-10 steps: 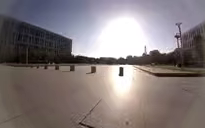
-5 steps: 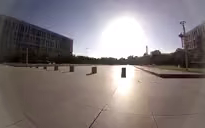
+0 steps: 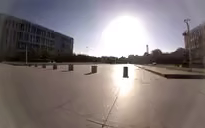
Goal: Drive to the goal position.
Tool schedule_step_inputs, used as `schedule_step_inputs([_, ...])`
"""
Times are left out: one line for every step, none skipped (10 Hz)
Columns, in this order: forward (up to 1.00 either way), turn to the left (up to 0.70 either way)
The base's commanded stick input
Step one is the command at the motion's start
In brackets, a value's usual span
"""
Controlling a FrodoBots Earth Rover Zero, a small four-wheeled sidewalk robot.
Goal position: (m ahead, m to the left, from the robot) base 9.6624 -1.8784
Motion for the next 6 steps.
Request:
schedule_step_inputs([0.70, 0.00])
schedule_step_inputs([0.70, 0.00])
schedule_step_inputs([0.70, 0.00])
schedule_step_inputs([0.70, 0.00])
schedule_step_inputs([0.70, -0.09])
schedule_step_inputs([0.70, -0.32])
